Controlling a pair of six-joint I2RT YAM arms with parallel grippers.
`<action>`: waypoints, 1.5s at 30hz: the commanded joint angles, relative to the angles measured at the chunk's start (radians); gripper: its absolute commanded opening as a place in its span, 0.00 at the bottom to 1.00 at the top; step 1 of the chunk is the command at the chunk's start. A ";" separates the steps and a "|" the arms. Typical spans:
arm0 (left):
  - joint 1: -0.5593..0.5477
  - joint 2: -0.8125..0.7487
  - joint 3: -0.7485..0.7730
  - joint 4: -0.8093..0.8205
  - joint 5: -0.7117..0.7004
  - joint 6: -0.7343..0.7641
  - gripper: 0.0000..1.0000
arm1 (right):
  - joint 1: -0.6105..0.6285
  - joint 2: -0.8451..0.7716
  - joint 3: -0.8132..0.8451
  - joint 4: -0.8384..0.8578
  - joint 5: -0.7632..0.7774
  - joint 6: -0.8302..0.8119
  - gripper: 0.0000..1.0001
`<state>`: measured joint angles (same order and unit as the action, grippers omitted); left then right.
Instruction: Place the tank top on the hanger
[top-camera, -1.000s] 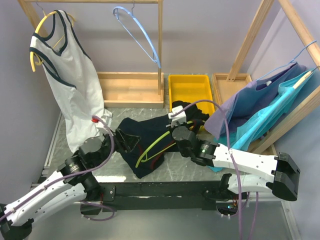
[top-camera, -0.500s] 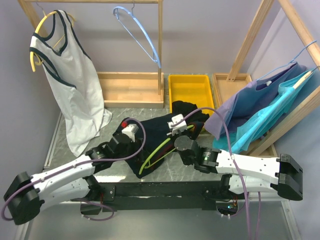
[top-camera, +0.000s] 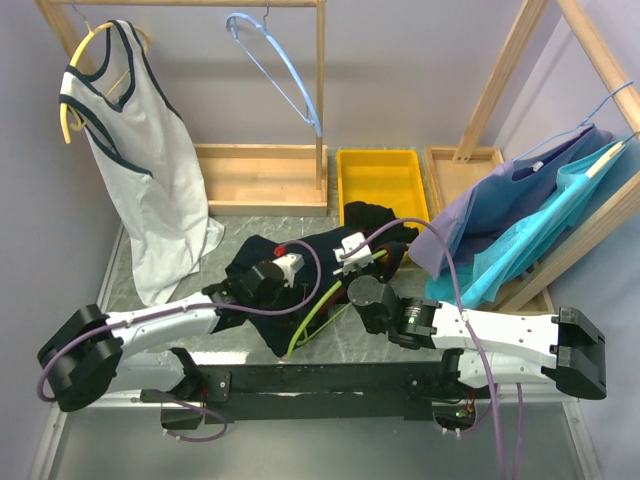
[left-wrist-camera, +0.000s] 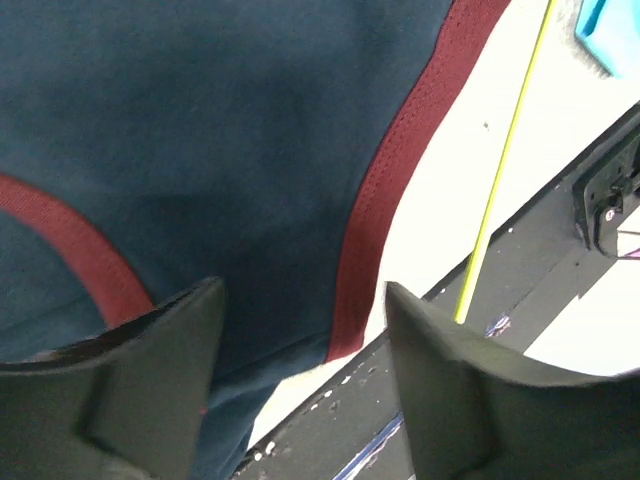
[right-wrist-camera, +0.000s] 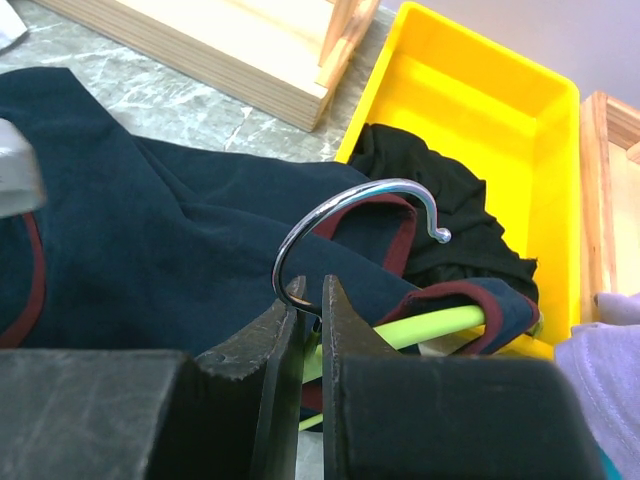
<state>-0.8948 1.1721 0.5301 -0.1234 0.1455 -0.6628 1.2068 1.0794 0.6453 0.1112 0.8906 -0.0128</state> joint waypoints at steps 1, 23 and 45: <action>-0.019 0.058 0.065 0.047 0.020 0.035 0.63 | 0.007 -0.019 0.010 0.031 0.053 0.002 0.00; -0.003 -0.256 -0.016 -0.108 -0.227 -0.080 0.01 | -0.072 0.063 0.120 -0.068 0.183 0.111 0.00; -0.003 -0.541 -0.105 -0.214 -0.284 -0.202 0.01 | -0.214 0.163 0.195 -0.080 0.255 0.137 0.00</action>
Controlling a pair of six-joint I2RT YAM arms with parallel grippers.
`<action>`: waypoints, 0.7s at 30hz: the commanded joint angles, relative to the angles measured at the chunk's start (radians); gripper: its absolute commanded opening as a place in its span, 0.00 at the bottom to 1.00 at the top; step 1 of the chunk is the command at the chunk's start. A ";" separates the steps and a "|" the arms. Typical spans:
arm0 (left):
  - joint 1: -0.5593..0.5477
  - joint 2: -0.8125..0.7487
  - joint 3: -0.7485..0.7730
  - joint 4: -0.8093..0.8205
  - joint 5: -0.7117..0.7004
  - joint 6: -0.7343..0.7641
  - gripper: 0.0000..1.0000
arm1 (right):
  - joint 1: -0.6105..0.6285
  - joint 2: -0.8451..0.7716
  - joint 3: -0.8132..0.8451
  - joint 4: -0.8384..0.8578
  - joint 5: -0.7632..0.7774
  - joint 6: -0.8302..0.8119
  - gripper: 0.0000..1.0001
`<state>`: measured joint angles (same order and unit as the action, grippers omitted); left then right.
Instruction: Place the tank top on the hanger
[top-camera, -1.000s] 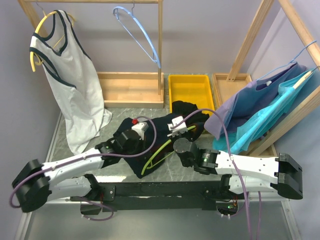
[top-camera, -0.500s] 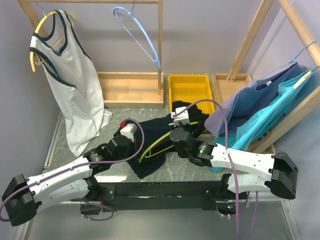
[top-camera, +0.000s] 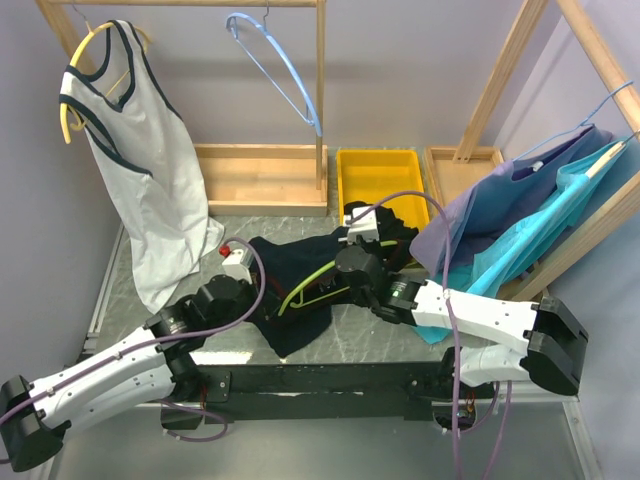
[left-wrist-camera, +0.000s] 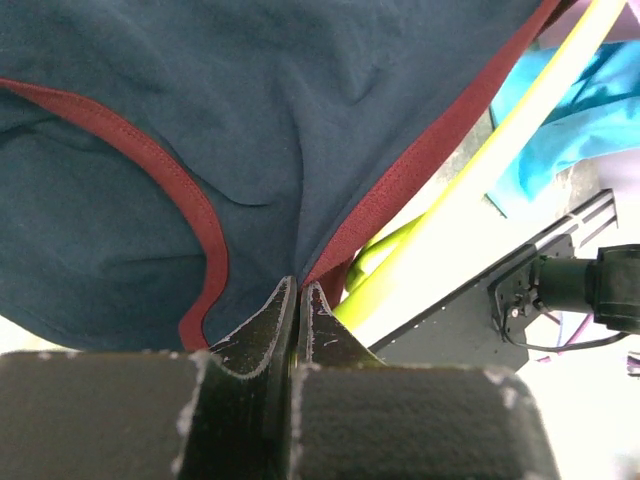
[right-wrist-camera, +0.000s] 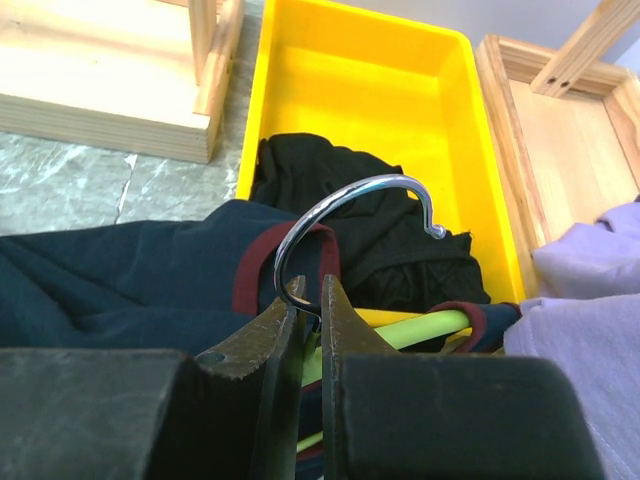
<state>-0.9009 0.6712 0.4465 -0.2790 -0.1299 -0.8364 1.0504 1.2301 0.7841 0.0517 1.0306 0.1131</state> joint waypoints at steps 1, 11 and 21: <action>0.003 -0.042 -0.025 -0.057 -0.002 -0.035 0.01 | -0.064 0.014 0.058 -0.042 0.112 0.031 0.00; 0.002 -0.059 -0.026 -0.063 -0.013 -0.047 0.01 | -0.104 -0.017 0.032 -0.046 0.095 0.051 0.00; 0.002 -0.070 0.099 -0.074 -0.002 -0.018 0.01 | -0.049 0.012 0.029 0.052 0.192 0.013 0.00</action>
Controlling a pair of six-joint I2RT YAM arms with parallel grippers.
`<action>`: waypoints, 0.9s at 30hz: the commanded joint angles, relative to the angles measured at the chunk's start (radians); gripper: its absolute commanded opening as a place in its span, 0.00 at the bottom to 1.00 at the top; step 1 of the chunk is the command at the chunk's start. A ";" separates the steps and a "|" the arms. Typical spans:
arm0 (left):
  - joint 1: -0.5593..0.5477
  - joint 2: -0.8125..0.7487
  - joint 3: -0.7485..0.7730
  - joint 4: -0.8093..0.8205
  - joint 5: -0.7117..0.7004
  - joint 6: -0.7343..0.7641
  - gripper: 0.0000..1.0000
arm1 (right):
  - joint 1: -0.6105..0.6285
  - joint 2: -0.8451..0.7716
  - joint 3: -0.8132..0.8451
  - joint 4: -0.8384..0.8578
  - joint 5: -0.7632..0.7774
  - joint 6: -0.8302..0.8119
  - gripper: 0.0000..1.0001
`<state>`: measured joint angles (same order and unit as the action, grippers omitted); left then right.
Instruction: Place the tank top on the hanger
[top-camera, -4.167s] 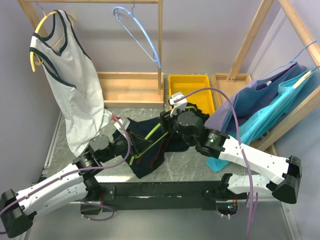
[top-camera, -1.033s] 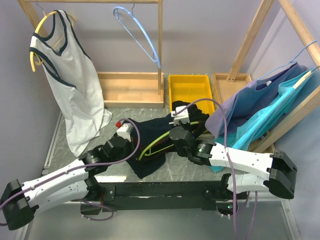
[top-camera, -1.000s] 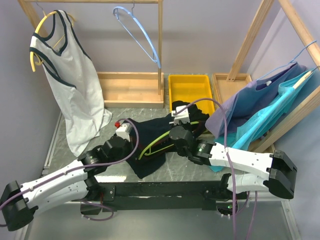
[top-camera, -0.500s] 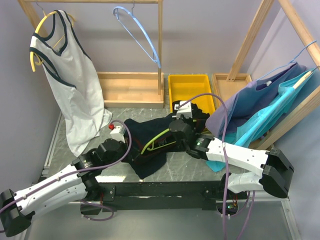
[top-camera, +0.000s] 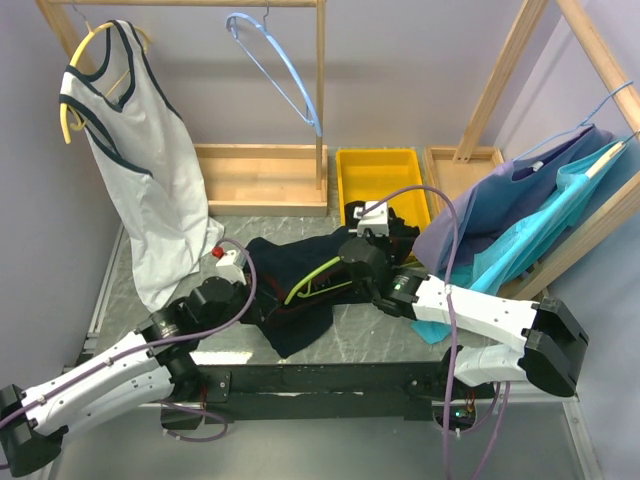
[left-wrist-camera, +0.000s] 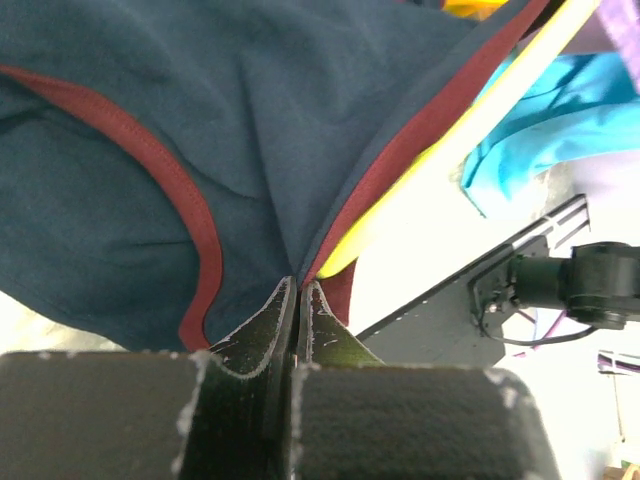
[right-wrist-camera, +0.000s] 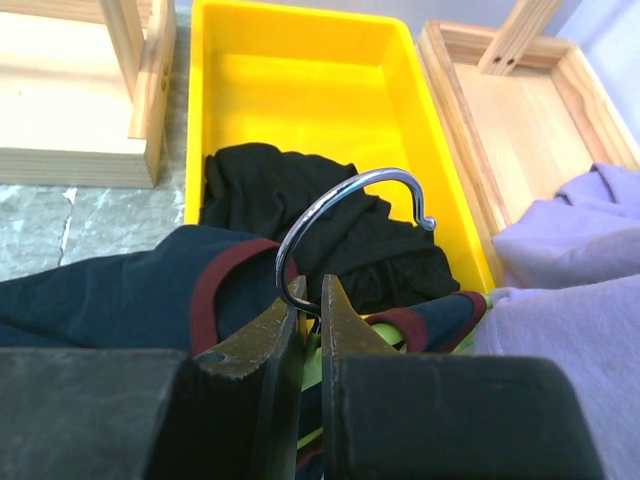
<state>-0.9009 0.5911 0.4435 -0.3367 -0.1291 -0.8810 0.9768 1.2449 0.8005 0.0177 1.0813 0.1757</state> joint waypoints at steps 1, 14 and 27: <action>0.002 0.039 0.147 -0.013 0.000 0.034 0.01 | 0.031 0.001 0.026 0.094 0.160 -0.057 0.00; 0.003 0.314 0.563 -0.042 -0.004 0.209 0.02 | 0.125 0.148 0.308 0.366 0.181 -0.380 0.00; 0.098 0.414 0.894 -0.114 0.002 0.375 0.18 | 0.152 0.228 0.610 0.174 0.022 -0.383 0.00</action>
<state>-0.8341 0.9947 1.2232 -0.4427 -0.1440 -0.5827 1.1225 1.4765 1.2465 0.2337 1.1538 -0.1753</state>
